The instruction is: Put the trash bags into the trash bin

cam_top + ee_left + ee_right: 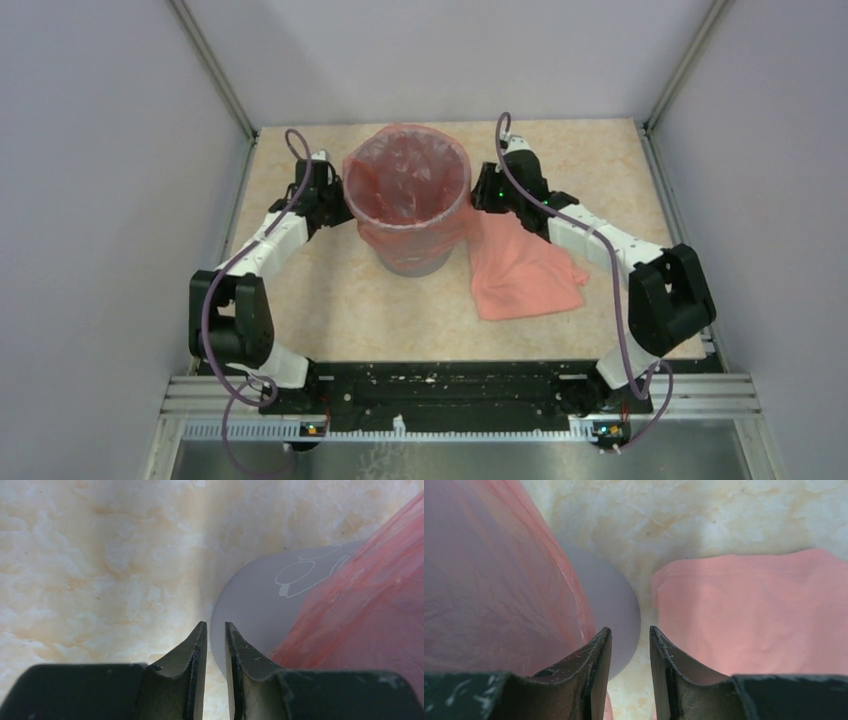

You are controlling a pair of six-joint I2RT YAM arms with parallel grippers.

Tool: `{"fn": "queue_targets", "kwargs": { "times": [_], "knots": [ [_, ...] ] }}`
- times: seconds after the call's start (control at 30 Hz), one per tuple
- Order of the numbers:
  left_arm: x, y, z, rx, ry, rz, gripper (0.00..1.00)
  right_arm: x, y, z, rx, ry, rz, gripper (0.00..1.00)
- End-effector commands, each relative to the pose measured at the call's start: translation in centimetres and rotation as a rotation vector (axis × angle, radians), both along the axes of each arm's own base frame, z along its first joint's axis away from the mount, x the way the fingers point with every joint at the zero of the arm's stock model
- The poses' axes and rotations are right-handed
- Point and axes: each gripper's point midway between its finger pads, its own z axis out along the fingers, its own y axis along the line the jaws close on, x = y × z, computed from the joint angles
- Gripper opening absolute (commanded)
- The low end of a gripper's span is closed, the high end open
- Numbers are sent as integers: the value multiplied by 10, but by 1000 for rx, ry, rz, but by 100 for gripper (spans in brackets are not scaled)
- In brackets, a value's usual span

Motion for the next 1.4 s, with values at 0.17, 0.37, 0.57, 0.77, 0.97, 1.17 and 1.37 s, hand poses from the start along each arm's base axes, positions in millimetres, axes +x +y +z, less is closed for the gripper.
{"fn": "queue_targets", "kwargs": {
  "times": [0.17, 0.37, 0.57, 0.77, 0.97, 1.17, 1.37],
  "knots": [
    [12, -15, -11, -20, -24, -23, 25, 12, 36, 6, 103, -57, 52, 34],
    [12, -20, -15, -19, -19, -31, 25, 14, 53, -8, 127, -33, 75, 34],
    [12, -18, -16, -4, -12, -27, 25, 20, 50, -19, 117, -7, 46, 33],
    [15, -14, -12, 17, -18, -23, 26, 22, 44, -15, 146, 3, 53, 33],
    [17, -1, -1, 81, -11, 16, 32, 22, 24, -12, 126, 17, 26, 33],
    [13, 17, 11, 156, -7, 65, 42, 17, 3, -3, 97, 24, 1, 38],
    [12, 28, 27, 189, -37, 91, 52, 15, -8, 13, 87, 17, -9, 48]
  ]
}}
